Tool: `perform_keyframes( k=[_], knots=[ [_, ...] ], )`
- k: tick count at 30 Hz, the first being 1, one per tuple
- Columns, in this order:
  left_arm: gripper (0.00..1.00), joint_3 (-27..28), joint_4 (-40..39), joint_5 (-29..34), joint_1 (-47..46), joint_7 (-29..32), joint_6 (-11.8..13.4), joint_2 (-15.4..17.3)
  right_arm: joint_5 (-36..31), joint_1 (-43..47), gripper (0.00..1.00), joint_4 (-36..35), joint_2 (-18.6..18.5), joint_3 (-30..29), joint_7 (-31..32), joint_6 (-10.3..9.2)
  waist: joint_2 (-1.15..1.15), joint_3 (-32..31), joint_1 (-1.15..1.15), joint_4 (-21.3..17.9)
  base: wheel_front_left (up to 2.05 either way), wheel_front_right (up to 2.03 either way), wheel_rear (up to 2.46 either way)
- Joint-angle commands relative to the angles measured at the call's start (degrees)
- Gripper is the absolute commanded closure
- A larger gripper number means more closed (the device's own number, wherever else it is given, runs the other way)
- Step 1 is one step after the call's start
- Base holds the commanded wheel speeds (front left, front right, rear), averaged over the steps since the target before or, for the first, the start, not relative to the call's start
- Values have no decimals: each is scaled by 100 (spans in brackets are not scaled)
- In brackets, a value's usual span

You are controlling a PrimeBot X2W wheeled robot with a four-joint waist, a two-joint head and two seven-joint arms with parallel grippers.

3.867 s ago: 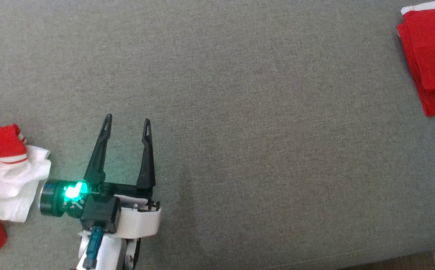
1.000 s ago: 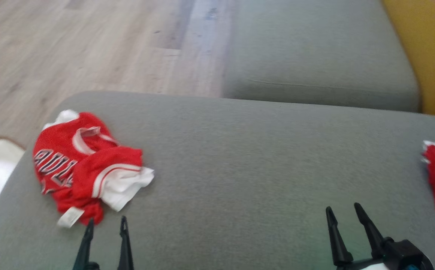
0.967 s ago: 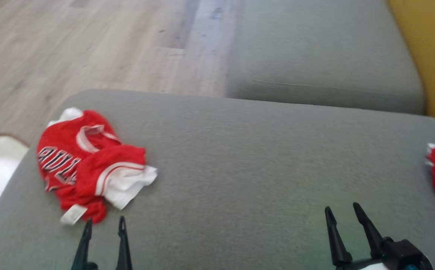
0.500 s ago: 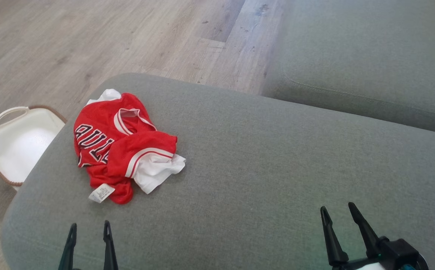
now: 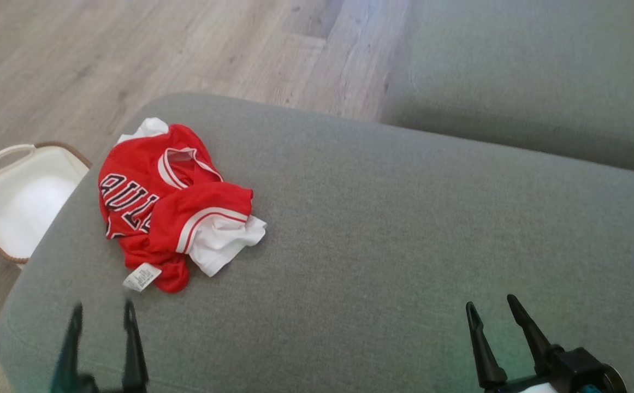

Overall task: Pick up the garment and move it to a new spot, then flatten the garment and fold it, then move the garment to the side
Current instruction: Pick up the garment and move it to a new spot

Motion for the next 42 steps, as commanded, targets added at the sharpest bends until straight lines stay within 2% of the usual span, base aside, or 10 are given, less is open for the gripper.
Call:
perform_keyframes(
  k=[1,6,10,11,15,19,28,36,37,42],
  knots=[
    [0,224,-237,41,-515,-31,-23,95,-85,-337,0,-180,-45,98,-78,21,0,98,0,-34,0,0,0],
    [0,299,-165,104,-1399,-31,-241,482,-269,-411,0,-202,-165,135,-78,21,0,444,0,-52,0,0,0],
    [0,305,212,54,-2474,90,-478,768,-400,-663,0,-330,-400,209,-78,21,0,1050,0,-95,0,0,0],
    [0,255,509,-16,-3180,307,-648,865,-460,-835,0,-406,-529,206,-78,21,0,1363,0,-87,0,0,0],
    [0,8,1420,-159,-4476,817,-1083,950,-556,-1119,0,-453,-801,299,-78,21,0,1836,0,-90,0,0,0],
    [0,-125,2619,-412,-5378,1217,-1318,951,-609,-1430,0,-477,-1033,403,-78,21,0,2212,0,-213,0,0,0],
    [0,-673,5088,-1037,-6472,2082,-1497,862,-730,-1739,0,-684,-1398,366,-78,21,0,2875,0,-477,0,0,0],
    [2,-1202,6092,-1705,-6756,2290,-1501,836,-797,-1804,0,-821,-1492,211,-78,21,0,3199,0,-551,0,0,0],
    [98,-1234,6159,-1742,-6784,2251,-1502,843,-797,-1816,0,-810,-1470,209,-78,21,0,3189,0,-557,0,0,0],
    [100,-1486,6238,-1760,-6966,1728,-1502,1019,-756,-1858,0,-689,-1299,284,-78,21,0,2902,0,-597,0,0,0]
  ],
)
